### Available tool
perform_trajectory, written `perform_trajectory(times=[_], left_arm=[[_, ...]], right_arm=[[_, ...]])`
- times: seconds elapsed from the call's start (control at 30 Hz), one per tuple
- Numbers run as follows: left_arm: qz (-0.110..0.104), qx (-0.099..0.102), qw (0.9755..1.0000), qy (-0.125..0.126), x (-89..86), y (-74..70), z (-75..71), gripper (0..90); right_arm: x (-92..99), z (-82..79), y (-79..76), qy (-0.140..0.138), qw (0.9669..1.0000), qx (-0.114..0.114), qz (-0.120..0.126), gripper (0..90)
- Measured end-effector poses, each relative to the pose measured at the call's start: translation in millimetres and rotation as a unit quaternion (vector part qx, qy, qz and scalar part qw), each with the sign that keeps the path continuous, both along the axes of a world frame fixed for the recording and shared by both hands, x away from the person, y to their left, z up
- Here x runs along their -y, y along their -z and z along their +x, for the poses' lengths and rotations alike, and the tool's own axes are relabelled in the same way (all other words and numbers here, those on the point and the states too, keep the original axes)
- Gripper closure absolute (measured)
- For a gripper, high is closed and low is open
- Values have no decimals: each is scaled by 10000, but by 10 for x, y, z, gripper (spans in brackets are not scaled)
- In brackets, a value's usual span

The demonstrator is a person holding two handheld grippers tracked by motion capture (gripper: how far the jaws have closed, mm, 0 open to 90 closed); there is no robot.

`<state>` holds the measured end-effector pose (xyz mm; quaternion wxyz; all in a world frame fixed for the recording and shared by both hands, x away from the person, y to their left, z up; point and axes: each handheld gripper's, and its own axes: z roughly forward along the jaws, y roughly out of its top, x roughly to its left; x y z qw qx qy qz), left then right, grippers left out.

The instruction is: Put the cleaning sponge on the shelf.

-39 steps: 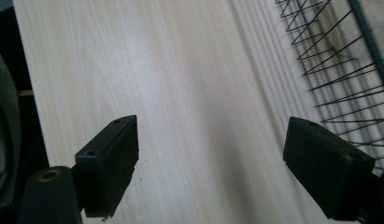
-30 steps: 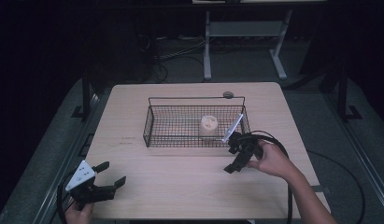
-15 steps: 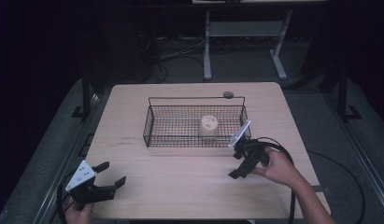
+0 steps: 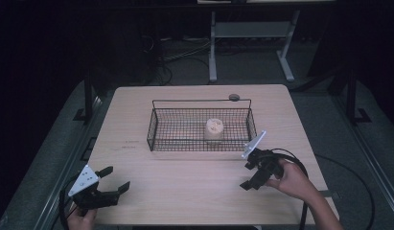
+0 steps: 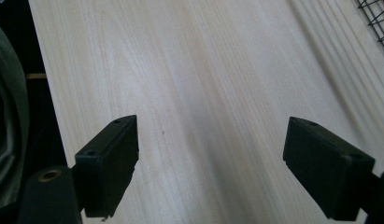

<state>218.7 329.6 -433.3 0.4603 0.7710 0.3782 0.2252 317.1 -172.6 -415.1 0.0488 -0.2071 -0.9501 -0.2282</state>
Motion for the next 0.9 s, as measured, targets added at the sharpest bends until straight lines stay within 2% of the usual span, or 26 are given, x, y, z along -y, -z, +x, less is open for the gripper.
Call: perform_trajectory(times=[0.5,0.73,0.9], left_arm=[[27,-21,10000,22,18,6,-3,140],[22,-36,10000,27,21,10,-1,139],[40,-30,10000,61,38,14,7,139]], right_arm=[[147,-197,78,72,9998,76,148,177],[222,-297,123,143,9994,158,285,177],[262,-365,134,195,9983,303,451,176]])
